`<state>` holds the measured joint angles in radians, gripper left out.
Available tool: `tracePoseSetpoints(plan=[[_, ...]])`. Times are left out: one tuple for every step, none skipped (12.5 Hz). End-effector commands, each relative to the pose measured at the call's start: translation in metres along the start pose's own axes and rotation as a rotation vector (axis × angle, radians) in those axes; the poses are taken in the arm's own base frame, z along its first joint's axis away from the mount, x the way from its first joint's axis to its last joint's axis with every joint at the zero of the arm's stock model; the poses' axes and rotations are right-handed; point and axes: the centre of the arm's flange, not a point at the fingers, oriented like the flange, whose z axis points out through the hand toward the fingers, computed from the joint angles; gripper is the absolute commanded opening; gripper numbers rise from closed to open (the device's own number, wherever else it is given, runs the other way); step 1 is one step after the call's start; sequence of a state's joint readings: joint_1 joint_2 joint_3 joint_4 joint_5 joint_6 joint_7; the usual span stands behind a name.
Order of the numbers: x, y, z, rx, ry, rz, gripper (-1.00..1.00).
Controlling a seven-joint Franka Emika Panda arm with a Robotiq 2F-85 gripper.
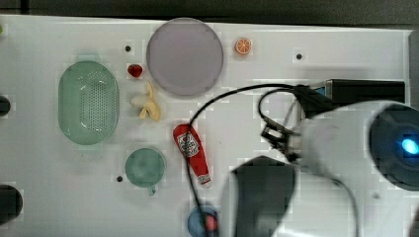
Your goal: Flap open oven.
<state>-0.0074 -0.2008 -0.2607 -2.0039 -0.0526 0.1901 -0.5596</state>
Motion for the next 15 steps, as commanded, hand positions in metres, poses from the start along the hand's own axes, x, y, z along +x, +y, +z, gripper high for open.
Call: tracePoseSetpoints(plan=[[0.017,0.062,0.031,0.018,0.012,-0.220,-0.65],[0.024,0.073,0.042,0.016,0.029,-0.262,-0.65],[0.033,0.083,0.053,0.008,0.048,-0.305,-0.65],[0.041,0.092,0.065,-0.003,0.065,-0.352,-0.65],[0.049,0.098,0.077,-0.016,0.076,-0.392,-0.65],[0.056,0.104,0.090,-0.030,0.079,-0.414,-0.65],[0.062,0.109,0.104,-0.041,0.073,-0.407,-0.65],[0.066,0.114,0.117,-0.051,0.060,-0.396,-0.65],[0.071,0.117,0.130,-0.062,0.057,-0.389,-0.65],[0.075,0.120,0.141,-0.073,0.059,-0.385,-0.65],[0.077,0.120,0.152,-0.081,0.065,-0.383,-0.65],[0.077,0.120,0.163,-0.086,0.067,-0.383,-0.65],[0.076,0.119,0.173,-0.089,0.067,-0.386,-0.65],[0.074,0.117,0.183,-0.091,0.067,-0.390,-0.65],[0.072,0.114,0.190,-0.093,0.070,-0.397,-0.65]])
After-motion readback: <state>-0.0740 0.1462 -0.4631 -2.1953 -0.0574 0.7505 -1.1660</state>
